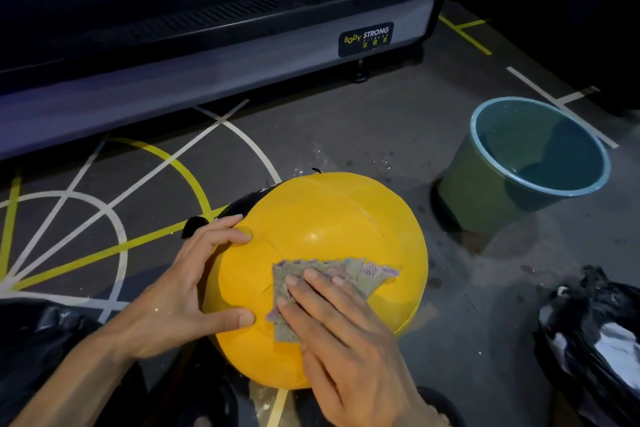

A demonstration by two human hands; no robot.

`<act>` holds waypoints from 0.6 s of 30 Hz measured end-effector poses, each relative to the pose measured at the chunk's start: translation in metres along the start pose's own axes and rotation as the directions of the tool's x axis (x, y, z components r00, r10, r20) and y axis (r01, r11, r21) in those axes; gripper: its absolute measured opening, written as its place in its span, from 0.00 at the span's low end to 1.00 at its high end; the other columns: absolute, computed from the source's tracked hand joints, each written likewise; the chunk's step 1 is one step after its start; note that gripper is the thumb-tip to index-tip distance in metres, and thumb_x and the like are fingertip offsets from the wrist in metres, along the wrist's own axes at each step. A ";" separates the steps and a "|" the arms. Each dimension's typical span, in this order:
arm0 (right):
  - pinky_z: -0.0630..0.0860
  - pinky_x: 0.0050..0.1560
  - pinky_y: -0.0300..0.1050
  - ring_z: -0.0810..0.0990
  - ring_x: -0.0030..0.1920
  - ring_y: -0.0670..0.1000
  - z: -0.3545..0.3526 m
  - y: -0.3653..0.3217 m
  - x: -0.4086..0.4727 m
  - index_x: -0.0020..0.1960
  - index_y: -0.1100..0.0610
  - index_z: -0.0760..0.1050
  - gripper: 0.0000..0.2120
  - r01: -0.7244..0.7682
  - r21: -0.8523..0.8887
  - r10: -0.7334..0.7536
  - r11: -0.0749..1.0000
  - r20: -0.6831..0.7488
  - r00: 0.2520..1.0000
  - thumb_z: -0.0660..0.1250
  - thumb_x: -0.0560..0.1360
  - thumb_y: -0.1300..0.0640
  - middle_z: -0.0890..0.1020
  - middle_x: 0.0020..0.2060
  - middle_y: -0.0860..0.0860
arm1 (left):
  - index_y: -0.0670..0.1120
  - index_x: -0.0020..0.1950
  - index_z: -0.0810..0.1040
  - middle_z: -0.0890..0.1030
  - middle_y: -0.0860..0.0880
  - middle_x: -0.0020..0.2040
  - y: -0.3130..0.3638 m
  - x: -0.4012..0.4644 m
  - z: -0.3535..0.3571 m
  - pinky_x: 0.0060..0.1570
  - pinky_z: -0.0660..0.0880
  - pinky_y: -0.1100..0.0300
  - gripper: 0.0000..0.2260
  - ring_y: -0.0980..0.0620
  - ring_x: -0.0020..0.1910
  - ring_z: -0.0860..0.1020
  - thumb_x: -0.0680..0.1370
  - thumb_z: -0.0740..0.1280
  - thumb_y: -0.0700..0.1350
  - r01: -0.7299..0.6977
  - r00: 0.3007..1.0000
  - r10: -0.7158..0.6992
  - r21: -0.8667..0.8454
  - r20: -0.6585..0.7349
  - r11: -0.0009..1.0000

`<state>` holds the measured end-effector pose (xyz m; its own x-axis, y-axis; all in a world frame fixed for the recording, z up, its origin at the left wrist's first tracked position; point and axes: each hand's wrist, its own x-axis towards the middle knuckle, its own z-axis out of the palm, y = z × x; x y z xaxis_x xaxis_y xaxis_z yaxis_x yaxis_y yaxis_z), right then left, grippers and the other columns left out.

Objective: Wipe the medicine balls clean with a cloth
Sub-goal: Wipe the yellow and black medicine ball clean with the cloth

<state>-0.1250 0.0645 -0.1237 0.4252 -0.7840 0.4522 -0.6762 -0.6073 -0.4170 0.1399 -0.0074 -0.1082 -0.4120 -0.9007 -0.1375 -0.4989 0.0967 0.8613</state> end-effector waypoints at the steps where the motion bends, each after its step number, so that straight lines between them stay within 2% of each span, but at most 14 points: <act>1: 0.67 0.75 0.52 0.66 0.78 0.50 0.001 -0.002 -0.001 0.73 0.54 0.76 0.21 -0.005 -0.009 0.005 1.000 -0.004 1.000 0.63 0.80 0.56 0.72 0.75 0.48 | 0.65 0.73 0.64 0.60 0.66 0.77 0.004 0.002 0.000 0.70 0.68 0.45 0.42 0.62 0.76 0.62 0.63 0.78 0.66 0.006 1.000 -0.006 -0.008 -0.017 1.000; 3: 0.67 0.75 0.52 0.65 0.78 0.50 0.002 -0.004 -0.004 0.74 0.53 0.74 0.21 0.014 -0.033 -0.014 0.999 0.024 1.000 0.62 0.81 0.56 0.71 0.76 0.48 | 0.67 0.73 0.64 0.63 0.67 0.73 0.009 0.006 0.004 0.66 0.69 0.50 0.43 0.64 0.73 0.63 0.62 0.77 0.69 0.021 0.996 -0.019 0.022 -0.083 1.000; 5: 0.67 0.76 0.51 0.65 0.78 0.50 -0.005 0.007 -0.003 0.75 0.54 0.73 0.21 0.098 -0.055 -0.094 0.994 0.070 0.993 0.60 0.82 0.56 0.71 0.76 0.49 | 0.68 0.74 0.63 0.62 0.68 0.71 0.009 0.008 0.010 0.64 0.67 0.54 0.43 0.65 0.72 0.61 0.61 0.75 0.72 0.018 0.991 -0.006 0.087 -0.132 0.996; 7: 0.65 0.77 0.52 0.66 0.78 0.51 -0.015 0.028 0.001 0.74 0.56 0.73 0.21 0.146 -0.051 -0.142 0.988 0.086 0.986 0.60 0.81 0.58 0.71 0.75 0.50 | 0.69 0.73 0.64 0.62 0.69 0.71 0.008 0.011 0.013 0.64 0.66 0.53 0.42 0.65 0.73 0.61 0.61 0.75 0.72 0.019 0.990 -0.006 0.091 -0.143 0.996; 8: 0.66 0.77 0.54 0.67 0.78 0.51 -0.020 0.041 0.004 0.74 0.57 0.73 0.21 0.113 -0.021 -0.112 0.993 0.045 0.993 0.60 0.81 0.60 0.72 0.75 0.51 | 0.68 0.72 0.64 0.62 0.69 0.71 0.008 0.011 0.013 0.64 0.66 0.51 0.42 0.65 0.73 0.60 0.61 0.75 0.72 0.030 0.989 -0.019 0.079 -0.144 0.996; 9: 0.67 0.76 0.56 0.68 0.77 0.52 -0.024 0.053 0.007 0.73 0.58 0.73 0.20 0.016 0.036 -0.015 0.999 -0.030 0.999 0.61 0.81 0.62 0.73 0.74 0.52 | 0.68 0.72 0.64 0.62 0.69 0.71 0.009 0.013 0.013 0.65 0.67 0.49 0.42 0.65 0.72 0.60 0.61 0.75 0.72 0.039 0.989 -0.029 0.068 -0.145 0.997; 10: 0.68 0.75 0.57 0.69 0.76 0.51 -0.028 0.064 0.010 0.73 0.59 0.73 0.20 -0.134 0.123 0.149 0.983 -0.116 0.982 0.61 0.82 0.64 0.74 0.73 0.53 | 0.69 0.72 0.64 0.61 0.69 0.71 0.009 0.015 0.013 0.65 0.67 0.48 0.42 0.64 0.72 0.60 0.61 0.75 0.72 0.043 0.988 -0.034 0.061 -0.148 0.997; 12: 0.70 0.74 0.56 0.70 0.75 0.46 -0.030 0.074 0.017 0.74 0.57 0.73 0.19 -0.397 0.292 0.464 0.870 -0.212 0.860 0.61 0.83 0.63 0.75 0.73 0.51 | 0.68 0.72 0.64 0.61 0.69 0.70 0.009 0.018 0.015 0.66 0.67 0.46 0.42 0.63 0.72 0.60 0.61 0.74 0.72 0.049 0.986 -0.038 0.063 -0.164 0.997; 13: 0.69 0.74 0.55 0.70 0.75 0.45 -0.028 0.070 0.018 0.74 0.57 0.73 0.19 -0.449 0.315 0.526 0.836 -0.228 0.820 0.61 0.83 0.62 0.75 0.73 0.50 | 0.68 0.72 0.63 0.61 0.69 0.70 0.009 0.020 0.016 0.66 0.68 0.45 0.42 0.61 0.72 0.60 0.61 0.74 0.72 0.054 0.984 -0.041 0.068 -0.171 0.996; 14: 0.67 0.76 0.55 0.69 0.76 0.46 -0.023 0.061 0.017 0.74 0.58 0.73 0.20 -0.440 0.308 0.516 0.843 -0.234 0.824 0.61 0.83 0.63 0.74 0.73 0.50 | 0.68 0.72 0.63 0.61 0.68 0.70 0.008 0.021 0.017 0.66 0.68 0.45 0.42 0.59 0.72 0.61 0.61 0.74 0.73 0.058 0.983 -0.045 0.070 -0.175 0.996; 15: 0.65 0.77 0.56 0.68 0.77 0.49 -0.017 0.048 0.013 0.74 0.59 0.73 0.20 -0.385 0.289 0.453 0.876 -0.227 0.862 0.61 0.83 0.63 0.73 0.74 0.51 | 0.68 0.71 0.63 0.61 0.68 0.70 0.007 0.023 0.017 0.66 0.68 0.44 0.41 0.56 0.72 0.62 0.61 0.74 0.73 0.063 0.982 -0.050 0.068 -0.182 0.996; 17: 0.62 0.79 0.58 0.66 0.78 0.54 0.000 0.017 0.001 0.74 0.59 0.72 0.21 -0.194 0.194 0.222 0.962 -0.135 0.966 0.61 0.82 0.62 0.71 0.76 0.52 | 0.69 0.71 0.64 0.62 0.68 0.70 0.004 0.024 0.015 0.67 0.68 0.44 0.41 0.55 0.72 0.63 0.61 0.73 0.74 0.064 0.979 -0.051 0.063 -0.196 0.996; 18: 0.62 0.78 0.58 0.65 0.79 0.54 0.005 0.005 -0.006 0.75 0.57 0.72 0.22 -0.085 0.124 0.094 0.989 -0.067 0.993 0.61 0.81 0.60 0.70 0.77 0.51 | 0.68 0.71 0.64 0.62 0.67 0.70 0.003 0.024 0.014 0.67 0.68 0.45 0.41 0.55 0.73 0.63 0.62 0.72 0.75 0.057 0.978 -0.043 0.066 -0.202 0.996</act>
<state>-0.1282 0.0656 -0.1332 0.3179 -0.8274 0.4630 -0.6304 -0.5492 -0.5486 0.1178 -0.0223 -0.1157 -0.2276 -0.9710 -0.0725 -0.5709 0.0728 0.8178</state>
